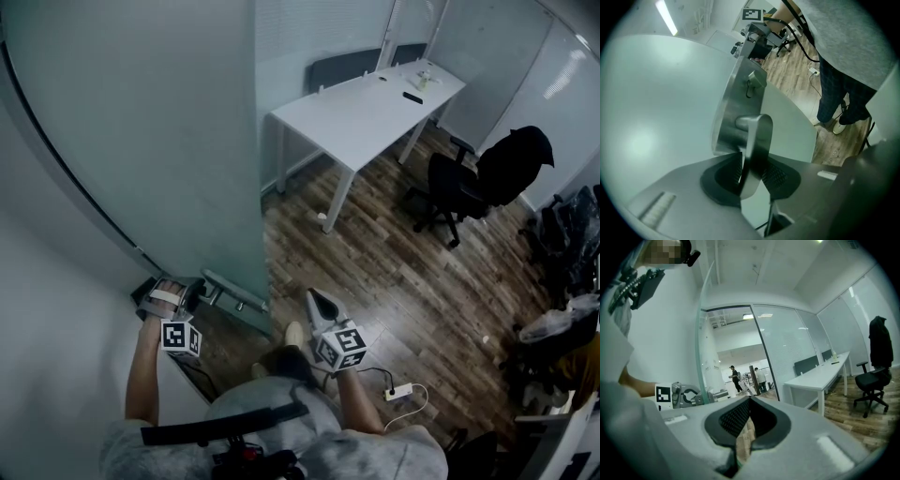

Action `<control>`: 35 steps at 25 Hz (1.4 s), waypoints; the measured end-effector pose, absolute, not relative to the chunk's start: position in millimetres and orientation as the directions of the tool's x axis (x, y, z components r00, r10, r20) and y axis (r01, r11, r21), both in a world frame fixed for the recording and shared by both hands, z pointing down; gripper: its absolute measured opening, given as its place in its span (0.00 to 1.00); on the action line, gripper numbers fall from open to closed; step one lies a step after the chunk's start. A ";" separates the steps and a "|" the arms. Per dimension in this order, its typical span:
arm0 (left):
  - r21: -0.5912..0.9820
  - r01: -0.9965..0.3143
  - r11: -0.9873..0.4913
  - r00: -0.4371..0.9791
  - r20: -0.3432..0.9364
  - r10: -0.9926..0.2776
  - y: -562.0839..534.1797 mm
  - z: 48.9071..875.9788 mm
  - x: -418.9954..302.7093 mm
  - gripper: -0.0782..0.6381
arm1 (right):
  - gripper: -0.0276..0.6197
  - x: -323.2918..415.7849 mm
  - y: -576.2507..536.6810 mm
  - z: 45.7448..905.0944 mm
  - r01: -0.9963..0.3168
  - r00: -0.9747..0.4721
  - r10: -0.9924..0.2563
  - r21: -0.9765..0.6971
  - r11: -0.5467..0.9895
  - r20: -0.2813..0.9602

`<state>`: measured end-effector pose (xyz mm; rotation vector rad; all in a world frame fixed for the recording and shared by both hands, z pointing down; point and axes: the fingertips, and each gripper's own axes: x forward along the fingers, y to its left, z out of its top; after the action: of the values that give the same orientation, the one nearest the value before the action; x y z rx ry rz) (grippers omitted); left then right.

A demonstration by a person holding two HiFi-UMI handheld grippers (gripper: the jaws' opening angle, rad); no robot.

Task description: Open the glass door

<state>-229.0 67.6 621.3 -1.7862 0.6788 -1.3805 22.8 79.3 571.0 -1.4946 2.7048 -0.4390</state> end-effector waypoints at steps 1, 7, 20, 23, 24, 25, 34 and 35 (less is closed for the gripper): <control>-0.822 0.040 -0.568 0.272 0.556 -0.786 69.8 621.3 -230.0 0.26 | 0.05 21.4 80.3 570.9 -0.825 -0.544 -0.831 -0.253 0.505 0.118; -0.818 0.043 -0.573 0.279 0.561 -0.780 83.0 627.5 -238.9 0.27 | 0.05 16.5 84.0 573.4 -0.825 -0.547 -0.829 -0.244 0.510 0.116; -0.827 0.024 -0.562 0.304 0.541 -0.784 91.5 620.9 -241.7 0.28 | 0.05 2.5 92.1 568.9 -0.820 -0.555 -0.823 -0.243 0.518 0.120; -0.831 0.003 -0.556 0.315 0.528 -0.788 91.7 619.6 -241.0 0.29 | 0.05 -0.3 97.9 570.7 -0.821 -0.553 -0.824 -0.249 0.514 0.125; -0.832 -0.006 -0.555 0.316 0.525 -0.790 91.5 620.0 -241.1 0.29 | 0.05 -1.1 99.5 572.1 -0.822 -0.552 -0.824 -0.250 0.512 0.128; -0.831 -0.015 -0.556 0.316 0.523 -0.791 91.6 620.3 -241.4 0.30 | 0.05 -2.0 101.0 573.4 -0.823 -0.551 -0.824 -0.249 0.511 0.130; -0.805 -0.040 -0.592 0.360 0.541 -0.760 93.2 623.1 -240.3 0.46 | 0.05 -6.6 100.7 575.0 -0.831 -0.538 -0.833 -0.247 0.498 0.131; -0.803 -0.037 -0.595 0.358 0.545 -0.758 93.5 624.0 -240.9 0.47 | 0.05 -7.1 101.1 575.8 -0.832 -0.537 -0.833 -0.247 0.496 0.133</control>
<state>-240.9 93.5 624.0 -1.9082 0.6918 -1.2849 -7.1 101.1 575.8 -1.5101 2.7137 -0.4448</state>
